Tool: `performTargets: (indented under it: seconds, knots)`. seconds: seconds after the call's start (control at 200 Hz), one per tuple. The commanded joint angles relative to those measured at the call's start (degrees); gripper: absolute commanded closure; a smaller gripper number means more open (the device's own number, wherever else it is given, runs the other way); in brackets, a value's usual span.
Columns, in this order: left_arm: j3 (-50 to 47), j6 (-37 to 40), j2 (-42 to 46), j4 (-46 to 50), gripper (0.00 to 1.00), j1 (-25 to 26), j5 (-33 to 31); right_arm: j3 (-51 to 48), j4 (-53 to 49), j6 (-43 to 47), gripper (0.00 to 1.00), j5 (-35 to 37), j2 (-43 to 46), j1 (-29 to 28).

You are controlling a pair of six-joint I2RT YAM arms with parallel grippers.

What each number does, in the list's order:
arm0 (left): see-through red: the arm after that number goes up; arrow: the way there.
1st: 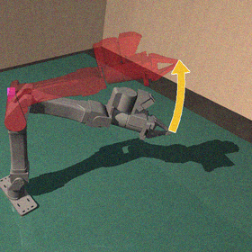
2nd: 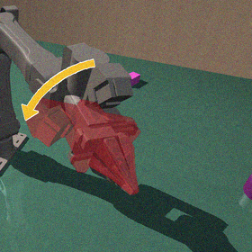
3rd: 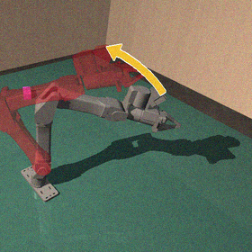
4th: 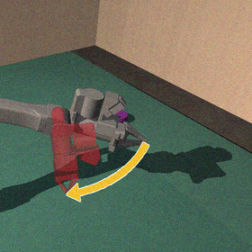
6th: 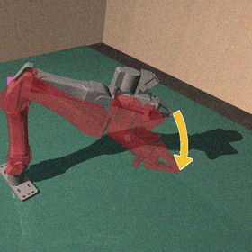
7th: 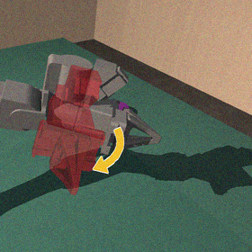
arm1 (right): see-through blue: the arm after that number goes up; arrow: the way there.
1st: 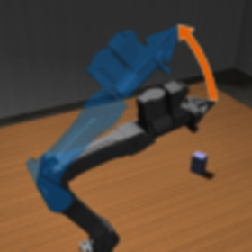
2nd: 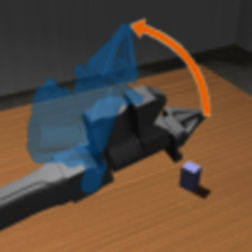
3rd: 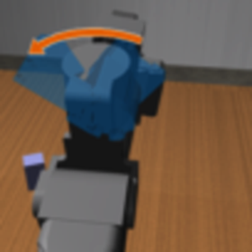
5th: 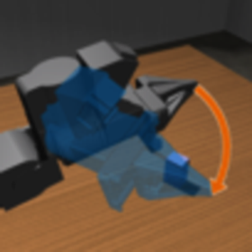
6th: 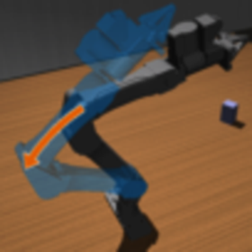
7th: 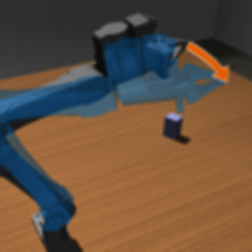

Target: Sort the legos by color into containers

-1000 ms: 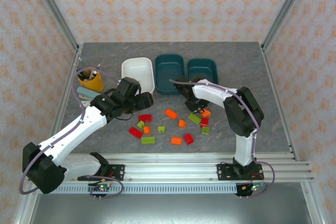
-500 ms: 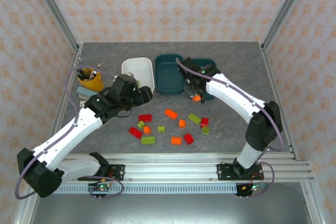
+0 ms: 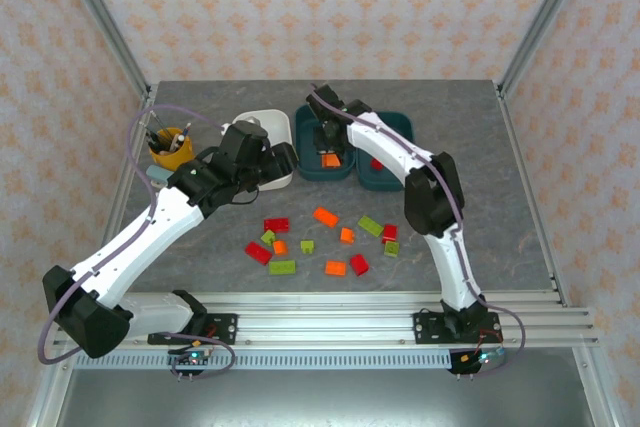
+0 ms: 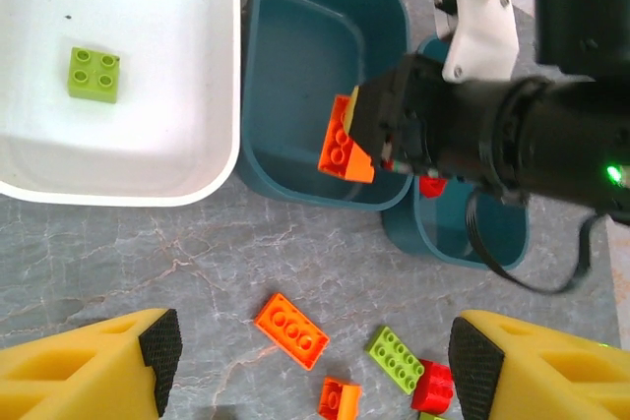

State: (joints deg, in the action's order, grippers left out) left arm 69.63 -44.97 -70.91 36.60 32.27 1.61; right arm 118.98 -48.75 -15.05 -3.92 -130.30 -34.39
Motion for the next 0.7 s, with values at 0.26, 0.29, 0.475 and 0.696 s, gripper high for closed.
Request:
performTargets:
  seconds: [0.26,0.29,0.475,0.696]
  knots:
    - [1.6,0.4,1.1,3.2,0.25,0.4,-3.3,14.9,-4.8,-3.7,0.65,-3.7,-10.1,2.6]
    - [1.3,0.3,1.3,3.4,0.25,0.4,-3.3,15.0,-4.7,-3.5,0.63,-3.9,-9.6,2.6]
    - [0.7,0.1,2.1,5.8,0.25,0.4,-3.9,14.5,-5.4,-1.9,0.5,-4.4,-4.1,2.4]
    - [-1.5,1.9,1.5,12.3,0.25,0.4,-2.3,-2.1,2.4,0.0,0.5,-7.1,13.3,1.0]
